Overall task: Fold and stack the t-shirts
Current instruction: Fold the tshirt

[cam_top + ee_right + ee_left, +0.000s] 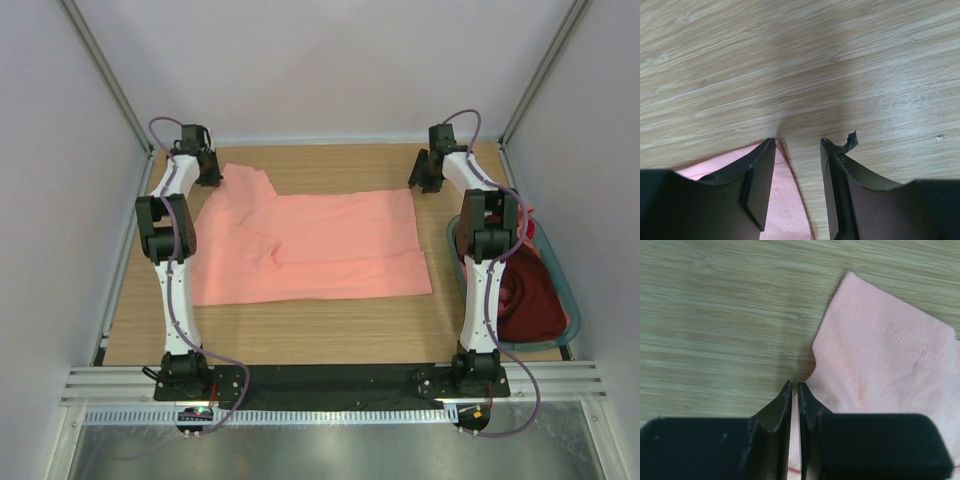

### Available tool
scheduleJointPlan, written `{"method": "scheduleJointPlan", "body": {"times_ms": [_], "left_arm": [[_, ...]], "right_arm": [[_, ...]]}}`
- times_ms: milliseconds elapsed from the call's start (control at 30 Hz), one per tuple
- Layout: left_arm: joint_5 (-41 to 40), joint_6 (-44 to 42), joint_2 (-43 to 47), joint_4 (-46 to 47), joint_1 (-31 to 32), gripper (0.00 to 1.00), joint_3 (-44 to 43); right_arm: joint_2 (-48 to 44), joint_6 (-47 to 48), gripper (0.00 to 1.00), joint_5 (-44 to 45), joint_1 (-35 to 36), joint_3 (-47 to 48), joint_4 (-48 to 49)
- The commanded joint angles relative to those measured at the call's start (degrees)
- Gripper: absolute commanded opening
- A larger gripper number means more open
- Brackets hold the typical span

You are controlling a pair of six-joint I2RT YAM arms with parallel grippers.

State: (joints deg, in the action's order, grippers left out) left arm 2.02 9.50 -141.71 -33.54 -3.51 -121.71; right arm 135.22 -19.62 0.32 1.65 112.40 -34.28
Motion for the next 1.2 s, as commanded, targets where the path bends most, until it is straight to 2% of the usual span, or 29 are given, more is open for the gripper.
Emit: {"method": "scheduleJointPlan", "body": {"times_ms": [0,67,233,267,300,367,467,500,933,1167], "left_arm": [[-0.1,-0.4,-3.8,-6.0,0.3,0.04,0.7],[0.4,-0.3,-3.3,-5.9,0.3,0.0,0.4],[1.6,0.2,-1.1,-6.0,0.3,0.01,-0.5],[1.8,0.4,-0.7,-6.2,0.3,0.04,-0.3],[1.7,1.0,0.6,-6.4,0.3,0.17,0.0],[1.3,1.8,2.0,-6.1,0.3,0.32,1.3],[2.9,2.6,3.7,-5.9,0.3,0.42,2.4],[3.6,3.0,3.9,-6.1,0.3,0.43,2.4],[-1.6,1.5,-0.8,-10.6,0.8,0.37,3.4],[-5.0,1.5,-1.5,-11.6,1.9,0.22,2.7]], "right_arm": [[0.7,0.0,0.48,-2.1,-0.3,2.2,0.8],[1.1,-0.1,0.48,-2.2,-0.2,2.4,0.6],[1.5,-0.2,0.48,-2.6,-0.3,3.5,0.2],[1.4,-0.2,0.48,-2.6,-0.2,3.6,0.2],[1.5,-0.2,0.48,-2.6,-0.2,3.8,0.0],[1.5,-0.2,0.48,-2.9,-0.2,4.0,0.0],[1.4,-0.2,0.48,-3.2,-0.2,3.8,-0.2],[1.4,-0.2,0.48,-3.2,-0.2,3.8,-0.3],[1.1,0.1,0.48,-2.8,-0.7,3.6,-0.2],[1.0,-0.2,0.48,-2.6,-0.7,3.5,-0.2]]}}
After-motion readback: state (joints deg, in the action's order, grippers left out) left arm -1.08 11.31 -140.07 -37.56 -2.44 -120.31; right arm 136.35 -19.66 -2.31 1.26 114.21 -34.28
